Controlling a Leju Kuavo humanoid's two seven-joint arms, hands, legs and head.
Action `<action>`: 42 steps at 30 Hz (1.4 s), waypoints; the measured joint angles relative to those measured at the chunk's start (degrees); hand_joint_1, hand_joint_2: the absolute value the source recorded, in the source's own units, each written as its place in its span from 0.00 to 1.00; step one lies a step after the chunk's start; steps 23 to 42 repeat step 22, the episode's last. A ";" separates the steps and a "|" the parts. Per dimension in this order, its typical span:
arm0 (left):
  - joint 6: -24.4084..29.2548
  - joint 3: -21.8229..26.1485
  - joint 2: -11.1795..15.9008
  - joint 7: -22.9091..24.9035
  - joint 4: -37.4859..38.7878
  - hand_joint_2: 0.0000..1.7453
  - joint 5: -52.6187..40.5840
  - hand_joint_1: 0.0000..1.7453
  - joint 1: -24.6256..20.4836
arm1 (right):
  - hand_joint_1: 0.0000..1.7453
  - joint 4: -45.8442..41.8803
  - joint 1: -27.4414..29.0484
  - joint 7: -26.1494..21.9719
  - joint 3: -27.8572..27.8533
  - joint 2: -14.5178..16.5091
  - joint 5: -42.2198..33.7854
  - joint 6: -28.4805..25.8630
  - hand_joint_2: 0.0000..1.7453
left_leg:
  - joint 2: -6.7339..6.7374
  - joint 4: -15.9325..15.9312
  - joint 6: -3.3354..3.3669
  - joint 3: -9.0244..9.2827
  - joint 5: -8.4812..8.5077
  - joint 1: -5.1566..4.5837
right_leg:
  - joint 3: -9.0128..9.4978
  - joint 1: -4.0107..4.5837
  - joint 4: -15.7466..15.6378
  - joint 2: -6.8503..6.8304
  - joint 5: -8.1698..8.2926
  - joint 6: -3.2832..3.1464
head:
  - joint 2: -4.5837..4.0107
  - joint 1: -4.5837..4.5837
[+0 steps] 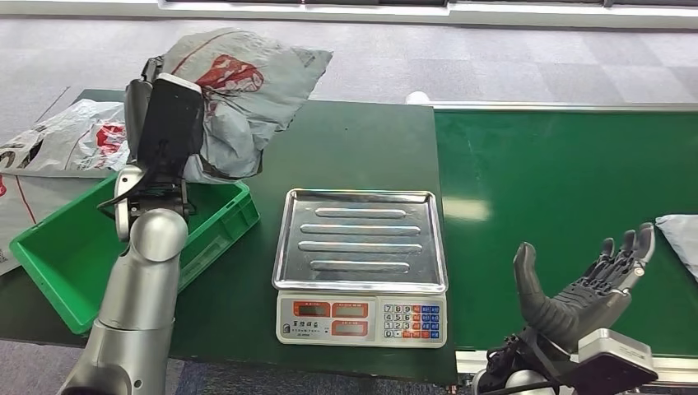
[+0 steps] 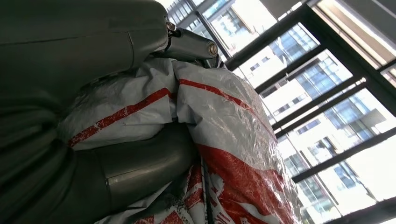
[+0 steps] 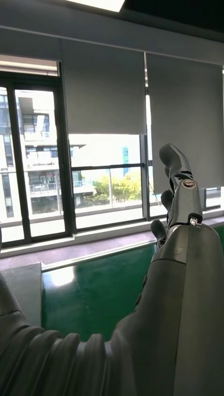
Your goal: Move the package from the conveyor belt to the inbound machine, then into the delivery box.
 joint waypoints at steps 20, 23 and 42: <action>-5.38 10.30 11.02 -1.00 7.76 1.00 -7.12 0.00 4.13 | 0.00 -3.31 2.30 0.00 -3.13 1.79 1.03 0.00 1.00 | 0.04 0.00 -0.05 -0.18 0.04 0.03 | -0.21 0.05 0.00 0.01 0.03 -0.06 | 0.00 -0.01; -6.12 10.97 11.72 -1.64 8.73 1.00 -5.99 0.00 4.14 | 0.00 -3.68 2.93 -0.01 -3.43 1.91 1.05 0.00 1.00 | 0.05 -0.01 -0.05 -0.18 0.04 0.03 | -0.21 0.06 0.00 0.03 0.03 -0.06 | 0.00 0.00; -6.12 10.97 11.72 -1.64 8.73 1.00 -5.99 0.00 4.14 | 0.00 -3.68 2.93 -0.01 -3.43 1.91 1.05 0.00 1.00 | 0.05 -0.01 -0.05 -0.18 0.04 0.03 | -0.21 0.06 0.00 0.03 0.03 -0.06 | 0.00 0.00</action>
